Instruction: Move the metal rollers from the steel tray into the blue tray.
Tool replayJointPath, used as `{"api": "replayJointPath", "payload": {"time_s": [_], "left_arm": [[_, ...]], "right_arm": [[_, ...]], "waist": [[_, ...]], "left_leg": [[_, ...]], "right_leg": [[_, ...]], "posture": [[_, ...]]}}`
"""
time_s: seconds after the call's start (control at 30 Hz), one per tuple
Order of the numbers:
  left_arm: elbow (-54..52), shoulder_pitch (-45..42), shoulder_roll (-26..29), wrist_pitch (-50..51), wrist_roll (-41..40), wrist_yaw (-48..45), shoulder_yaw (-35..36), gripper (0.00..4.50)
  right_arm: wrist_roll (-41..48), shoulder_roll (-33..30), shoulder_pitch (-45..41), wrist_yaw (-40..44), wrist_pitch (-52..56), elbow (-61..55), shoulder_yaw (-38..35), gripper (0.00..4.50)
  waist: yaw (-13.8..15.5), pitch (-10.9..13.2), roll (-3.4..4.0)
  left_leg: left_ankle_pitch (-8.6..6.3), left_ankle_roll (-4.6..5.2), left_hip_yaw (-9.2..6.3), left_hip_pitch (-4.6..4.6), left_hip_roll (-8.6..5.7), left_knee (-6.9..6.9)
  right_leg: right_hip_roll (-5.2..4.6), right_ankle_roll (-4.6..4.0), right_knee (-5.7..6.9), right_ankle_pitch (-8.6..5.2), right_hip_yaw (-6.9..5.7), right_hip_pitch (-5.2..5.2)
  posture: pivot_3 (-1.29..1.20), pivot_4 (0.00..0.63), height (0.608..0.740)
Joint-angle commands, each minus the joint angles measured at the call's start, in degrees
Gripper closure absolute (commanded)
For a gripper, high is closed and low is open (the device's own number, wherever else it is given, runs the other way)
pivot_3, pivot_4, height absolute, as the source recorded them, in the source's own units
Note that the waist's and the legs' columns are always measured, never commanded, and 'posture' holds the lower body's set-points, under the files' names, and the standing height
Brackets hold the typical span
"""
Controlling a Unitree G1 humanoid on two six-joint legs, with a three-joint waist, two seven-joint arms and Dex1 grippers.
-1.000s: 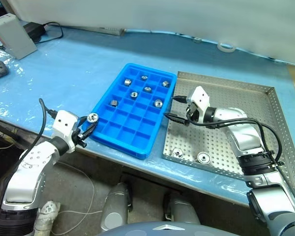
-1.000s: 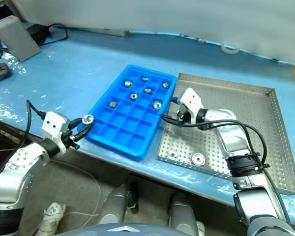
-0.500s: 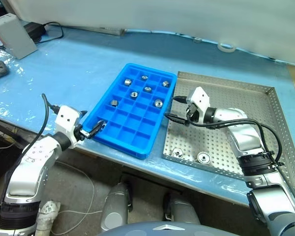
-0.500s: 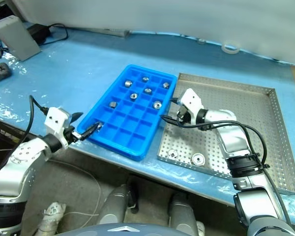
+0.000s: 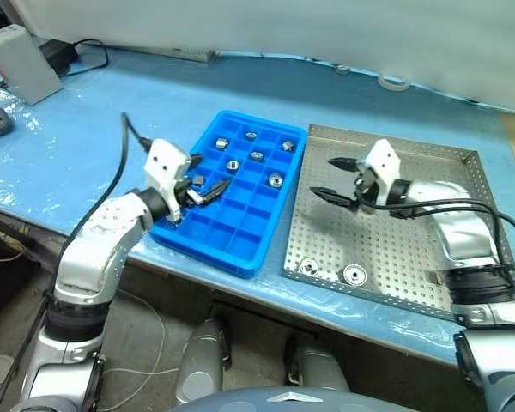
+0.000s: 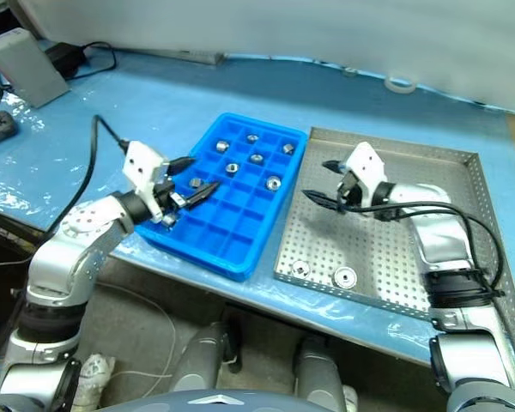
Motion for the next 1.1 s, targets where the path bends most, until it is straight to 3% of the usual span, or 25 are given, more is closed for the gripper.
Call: {"api": "replayJointPath", "payload": {"time_s": [0.03, 0.13, 0.47, 0.7, 0.77, 0.87, 1.1], "left_arm": [[3.67, -4.33, 1.01, -2.43, -0.59, -7.75, -4.42, 0.49], [8.37, -8.16, 0.15, -5.10, 0.28, -12.31, -7.32, 0.49], [56.63, -31.53, -20.29, -27.99, 11.43, -10.84, -11.64, 0.49], [80.82, -43.45, -31.20, -37.52, 15.46, -7.05, -9.30, 0.49], [83.96, -45.67, -32.86, -38.60, 16.14, -7.86, -9.10, 0.49], [83.46, -45.98, -33.24, -42.14, 16.45, -18.37, -10.00, 0.49], [76.78, -41.86, -27.45, -46.67, 16.50, -41.92, -12.00, 0.49]], "right_arm": [[2.45, -2.72, 4.54, -0.77, 2.53, -6.42, -4.94, 0.47], [3.18, -3.37, 8.44, -2.47, 4.27, -10.48, -7.16, 0.47], [3.43, -1.28, 20.33, -12.12, 7.58, -22.41, -14.66, 0.47], [3.50, 1.06, 27.53, -18.87, 10.44, -30.47, -20.29, 0.47], [3.80, 1.92, 29.90, -20.37, 11.52, -33.37, -21.41, 0.47], [4.04, 3.11, 33.68, -22.34, 13.06, -37.13, -23.38, 0.47], [5.02, 6.29, 41.94, -25.20, 15.73, -44.37, -26.16, 0.47]], "waist": [[0.07, 0.00, 0.00], [-0.80, 0.00, 0.00], [-4.16, -0.10, 0.09], [-6.11, -0.10, 0.09], [-6.74, -0.11, 0.10], [-7.57, -0.12, 0.13], [-10.38, -0.12, 0.13]], "left_leg": [[0.00, 0.02, 0.00, -0.01, 0.00, 0.00], [-0.02, 0.05, 0.04, 0.00, -0.01, 0.04], [0.09, 0.48, 0.11, 0.03, -0.07, 0.20], [-0.02, 0.68, 0.12, -0.27, -0.08, 0.25], [-0.04, 0.71, 0.12, -0.25, -0.08, 0.27], [-0.05, 0.72, 0.12, -0.20, -0.08, 0.26], [-0.07, 0.74, 0.13, -0.15, -0.08, 0.24]], "right_leg": [[0.00, 0.00, -0.01, 0.00, -0.01, 0.00], [-0.01, 0.00, 0.00, 0.00, 0.03, 0.01], [-0.03, 0.02, -0.12, 0.19, 0.16, 0.13], [-0.05, 0.02, -0.26, 0.20, 0.12, -0.07], [-0.05, 0.02, -0.29, 0.20, 0.12, -0.04], [-0.05, 0.03, -0.32, 0.19, 0.11, 0.01], [-0.04, 0.03, -0.46, 0.19, 0.09, 0.09]], "posture": [[-0.13, 0.150, 0.740], [-0.18, 0.150, 0.740], [-0.37, 0.150, 0.740], [-0.50, 0.150, 0.740], [-0.54, 0.150, 0.740], [-0.58, 0.150, 0.740], [-0.64, 0.150, 0.740]]}}
